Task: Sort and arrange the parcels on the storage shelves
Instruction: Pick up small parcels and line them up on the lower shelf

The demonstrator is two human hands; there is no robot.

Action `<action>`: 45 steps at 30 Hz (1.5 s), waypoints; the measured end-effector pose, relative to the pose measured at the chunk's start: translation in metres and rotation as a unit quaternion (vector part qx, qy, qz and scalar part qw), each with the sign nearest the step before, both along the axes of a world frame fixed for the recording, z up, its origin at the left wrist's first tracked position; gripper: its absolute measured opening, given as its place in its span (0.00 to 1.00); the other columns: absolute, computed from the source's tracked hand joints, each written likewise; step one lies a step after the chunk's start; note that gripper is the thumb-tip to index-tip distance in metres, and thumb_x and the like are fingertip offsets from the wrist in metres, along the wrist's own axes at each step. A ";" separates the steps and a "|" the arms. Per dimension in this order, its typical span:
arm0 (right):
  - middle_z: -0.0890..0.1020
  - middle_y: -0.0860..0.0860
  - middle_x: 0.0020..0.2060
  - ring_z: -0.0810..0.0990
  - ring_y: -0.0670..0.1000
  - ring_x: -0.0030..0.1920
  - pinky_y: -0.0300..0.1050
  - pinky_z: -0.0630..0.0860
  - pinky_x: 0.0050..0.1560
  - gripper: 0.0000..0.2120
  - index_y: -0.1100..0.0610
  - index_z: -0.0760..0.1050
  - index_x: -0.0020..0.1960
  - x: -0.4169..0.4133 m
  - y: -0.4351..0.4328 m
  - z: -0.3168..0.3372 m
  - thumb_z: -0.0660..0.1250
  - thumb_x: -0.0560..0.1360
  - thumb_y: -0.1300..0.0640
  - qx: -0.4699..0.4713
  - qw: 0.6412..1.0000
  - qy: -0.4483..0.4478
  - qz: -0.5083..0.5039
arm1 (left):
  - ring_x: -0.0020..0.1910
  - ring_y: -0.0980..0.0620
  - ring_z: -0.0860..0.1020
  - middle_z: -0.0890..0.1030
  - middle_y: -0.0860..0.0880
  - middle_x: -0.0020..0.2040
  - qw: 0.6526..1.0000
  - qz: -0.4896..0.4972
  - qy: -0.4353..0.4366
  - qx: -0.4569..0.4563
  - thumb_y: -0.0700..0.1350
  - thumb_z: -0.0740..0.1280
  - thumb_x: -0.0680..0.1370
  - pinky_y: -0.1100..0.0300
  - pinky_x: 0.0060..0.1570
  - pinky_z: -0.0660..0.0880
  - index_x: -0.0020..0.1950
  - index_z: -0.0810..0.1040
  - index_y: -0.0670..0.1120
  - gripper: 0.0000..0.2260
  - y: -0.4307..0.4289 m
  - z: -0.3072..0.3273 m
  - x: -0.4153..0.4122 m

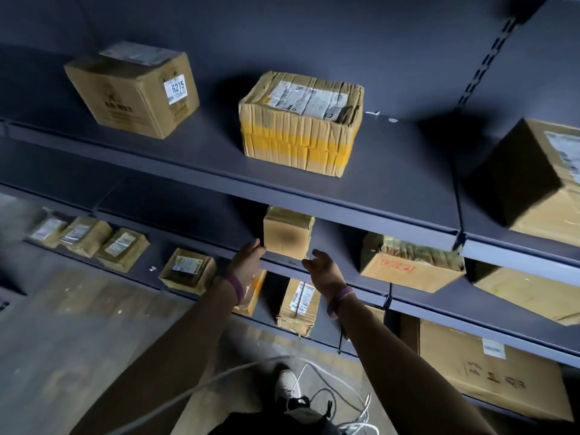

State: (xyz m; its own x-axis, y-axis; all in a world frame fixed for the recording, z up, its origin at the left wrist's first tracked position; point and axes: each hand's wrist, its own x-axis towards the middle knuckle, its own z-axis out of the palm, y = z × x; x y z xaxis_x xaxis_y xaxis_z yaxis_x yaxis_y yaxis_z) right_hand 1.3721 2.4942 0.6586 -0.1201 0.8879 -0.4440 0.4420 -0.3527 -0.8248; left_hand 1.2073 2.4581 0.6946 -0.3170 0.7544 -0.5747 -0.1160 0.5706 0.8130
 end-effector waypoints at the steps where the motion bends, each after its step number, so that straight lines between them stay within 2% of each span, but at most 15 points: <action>1: 0.72 0.60 0.70 0.72 0.58 0.69 0.39 0.67 0.59 0.25 0.64 0.64 0.73 -0.003 0.007 -0.004 0.65 0.79 0.57 -0.004 1.000 -0.008 0.001 | 0.75 0.47 0.61 0.60 0.46 0.77 1.000 0.000 -0.003 0.003 0.38 0.58 0.82 0.55 0.70 0.61 0.76 0.62 0.44 0.21 0.009 0.000 -0.004; 6: 0.70 0.61 0.70 0.71 0.59 0.67 0.38 0.68 0.52 0.27 0.60 0.58 0.76 -0.015 0.031 -0.023 0.63 0.80 0.59 -0.045 0.998 -0.032 0.009 | 0.59 0.51 0.69 0.74 0.54 0.54 0.998 -0.049 0.028 -0.004 0.39 0.58 0.81 0.56 0.63 0.66 0.77 0.60 0.48 0.24 0.044 -0.015 -0.020; 9: 0.68 0.59 0.71 0.69 0.54 0.66 0.26 0.63 0.50 0.31 0.59 0.53 0.78 -0.022 0.040 -0.027 0.62 0.79 0.66 -0.020 0.999 -0.027 0.013 | 0.72 0.49 0.65 0.67 0.49 0.72 0.997 -0.074 0.002 -0.012 0.38 0.58 0.81 0.54 0.67 0.63 0.78 0.58 0.48 0.25 0.060 -0.022 -0.023; 11: 0.71 0.59 0.66 0.70 0.53 0.61 0.21 0.65 0.40 0.31 0.58 0.56 0.76 -0.028 0.045 -0.029 0.61 0.77 0.71 0.021 0.999 -0.026 0.025 | 0.72 0.49 0.64 0.67 0.52 0.72 0.995 -0.099 -0.015 -0.013 0.39 0.58 0.81 0.51 0.65 0.64 0.74 0.63 0.52 0.22 0.064 -0.028 -0.022; 14: 0.73 0.57 0.66 0.73 0.56 0.63 0.31 0.66 0.45 0.32 0.58 0.56 0.78 -0.037 0.040 -0.027 0.61 0.76 0.70 0.038 0.998 -0.048 0.023 | 0.62 0.53 0.68 0.70 0.56 0.64 0.991 -0.131 -0.024 0.005 0.39 0.58 0.80 0.52 0.61 0.65 0.70 0.65 0.57 0.20 0.064 -0.032 -0.026; 18: 0.69 0.55 0.72 0.67 0.56 0.72 0.30 0.62 0.57 0.35 0.56 0.56 0.78 -0.049 0.014 -0.014 0.60 0.75 0.72 0.086 0.994 -0.061 -0.011 | 0.50 0.56 0.74 0.75 0.52 0.57 0.984 -0.178 0.013 0.030 0.36 0.58 0.80 0.60 0.47 0.70 0.71 0.66 0.51 0.20 0.054 -0.027 -0.048; 21: 0.71 0.59 0.69 0.69 0.58 0.69 0.43 0.69 0.65 0.28 0.55 0.64 0.76 -0.060 -0.008 -0.003 0.63 0.78 0.67 0.149 0.987 -0.045 -0.039 | 0.58 0.51 0.74 0.77 0.50 0.59 0.985 -0.170 -0.019 0.037 0.38 0.60 0.80 0.60 0.47 0.69 0.71 0.66 0.51 0.21 0.041 -0.017 -0.067; 23: 0.74 0.62 0.64 0.73 0.60 0.65 0.53 0.72 0.64 0.25 0.50 0.67 0.73 -0.067 -0.023 0.005 0.65 0.78 0.64 0.135 0.988 0.025 -0.078 | 0.61 0.49 0.73 0.75 0.50 0.63 0.987 -0.151 -0.037 0.038 0.40 0.62 0.79 0.58 0.51 0.69 0.72 0.67 0.54 0.21 0.032 -0.010 -0.078; 25: 0.78 0.60 0.59 0.78 0.59 0.61 0.55 0.75 0.64 0.22 0.51 0.70 0.70 -0.076 -0.036 0.010 0.65 0.78 0.64 0.116 0.983 0.089 -0.110 | 0.61 0.49 0.72 0.74 0.50 0.64 0.987 -0.148 -0.038 0.042 0.41 0.63 0.79 0.54 0.55 0.71 0.70 0.68 0.57 0.21 0.023 -0.007 -0.087; 28: 0.79 0.54 0.55 0.77 0.53 0.57 0.45 0.74 0.59 0.21 0.57 0.69 0.71 -0.085 -0.052 0.014 0.62 0.79 0.66 0.129 0.980 0.087 -0.120 | 0.59 0.49 0.73 0.74 0.49 0.64 0.985 -0.168 -0.013 0.036 0.40 0.63 0.78 0.49 0.61 0.71 0.69 0.68 0.59 0.23 0.007 -0.005 -0.097; 31: 0.76 0.57 0.66 0.75 0.54 0.66 0.50 0.73 0.67 0.26 0.50 0.64 0.75 -0.096 -0.070 0.022 0.64 0.79 0.61 0.116 0.982 0.088 -0.118 | 0.65 0.45 0.72 0.73 0.47 0.68 0.987 -0.158 -0.006 0.036 0.37 0.61 0.78 0.45 0.66 0.70 0.74 0.64 0.55 0.26 0.001 -0.007 -0.106; 35: 0.65 0.48 0.75 0.66 0.50 0.73 0.48 0.65 0.71 0.27 0.48 0.66 0.73 -0.113 -0.095 0.019 0.70 0.76 0.53 0.226 0.973 -0.019 -0.046 | 0.66 0.43 0.72 0.73 0.45 0.69 0.991 -0.134 -0.017 0.023 0.35 0.58 0.78 0.44 0.66 0.70 0.75 0.65 0.53 0.26 0.005 -0.012 -0.115; 39: 0.54 0.36 0.74 0.61 0.49 0.61 0.38 0.57 0.62 0.26 0.42 0.67 0.72 -0.126 -0.113 0.013 0.68 0.76 0.47 0.264 0.962 -0.069 -0.016 | 0.64 0.41 0.73 0.73 0.44 0.69 0.996 -0.088 -0.018 0.011 0.37 0.58 0.80 0.44 0.65 0.71 0.72 0.69 0.50 0.21 0.008 -0.016 -0.117; 42: 0.54 0.38 0.75 0.60 0.49 0.59 0.38 0.57 0.62 0.25 0.44 0.69 0.72 -0.127 -0.116 0.012 0.68 0.76 0.46 0.276 0.957 -0.093 -0.014 | 0.63 0.41 0.74 0.75 0.45 0.67 0.997 -0.072 -0.036 0.014 0.37 0.58 0.80 0.45 0.63 0.73 0.71 0.70 0.50 0.21 0.005 -0.017 -0.115; 45: 0.65 0.37 0.71 0.65 0.40 0.60 0.25 0.60 0.57 0.24 0.47 0.71 0.70 -0.125 -0.115 0.014 0.70 0.75 0.48 0.238 0.970 -0.024 -0.055 | 0.56 0.44 0.76 0.78 0.45 0.59 0.996 -0.045 -0.070 0.024 0.34 0.60 0.77 0.51 0.50 0.76 0.61 0.76 0.52 0.19 0.000 -0.016 -0.116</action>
